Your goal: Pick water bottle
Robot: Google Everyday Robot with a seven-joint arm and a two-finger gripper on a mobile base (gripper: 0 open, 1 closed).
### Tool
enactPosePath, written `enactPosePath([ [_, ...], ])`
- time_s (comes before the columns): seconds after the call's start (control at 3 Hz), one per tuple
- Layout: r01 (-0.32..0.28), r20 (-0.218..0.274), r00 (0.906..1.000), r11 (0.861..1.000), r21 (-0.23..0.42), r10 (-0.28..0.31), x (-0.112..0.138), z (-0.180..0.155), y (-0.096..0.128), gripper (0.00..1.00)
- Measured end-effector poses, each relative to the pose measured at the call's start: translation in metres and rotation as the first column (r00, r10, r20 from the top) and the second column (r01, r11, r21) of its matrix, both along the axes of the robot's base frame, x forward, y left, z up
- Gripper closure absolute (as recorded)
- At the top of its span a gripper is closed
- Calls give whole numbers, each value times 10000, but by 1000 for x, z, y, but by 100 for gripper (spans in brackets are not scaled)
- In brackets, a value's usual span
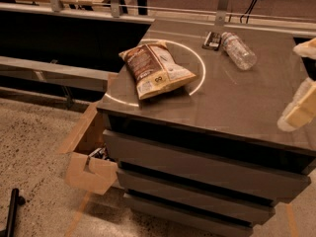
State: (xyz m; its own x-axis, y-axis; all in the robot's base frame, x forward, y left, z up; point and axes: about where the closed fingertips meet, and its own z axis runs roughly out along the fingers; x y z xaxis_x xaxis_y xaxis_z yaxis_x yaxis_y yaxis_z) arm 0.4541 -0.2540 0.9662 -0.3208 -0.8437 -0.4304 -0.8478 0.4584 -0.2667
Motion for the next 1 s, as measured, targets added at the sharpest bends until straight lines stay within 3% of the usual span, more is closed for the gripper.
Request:
enactPosePath([
  [0.33,989,862,9899,9833,1527,-1129,14,-11,-31,0],
  [0.67,1565,1707,9629,9477,2781,-2091,38,-18,-58,0],
  [1.0,1735,2320,9356,9189,3543,-2661,65,-21,-73,0],
])
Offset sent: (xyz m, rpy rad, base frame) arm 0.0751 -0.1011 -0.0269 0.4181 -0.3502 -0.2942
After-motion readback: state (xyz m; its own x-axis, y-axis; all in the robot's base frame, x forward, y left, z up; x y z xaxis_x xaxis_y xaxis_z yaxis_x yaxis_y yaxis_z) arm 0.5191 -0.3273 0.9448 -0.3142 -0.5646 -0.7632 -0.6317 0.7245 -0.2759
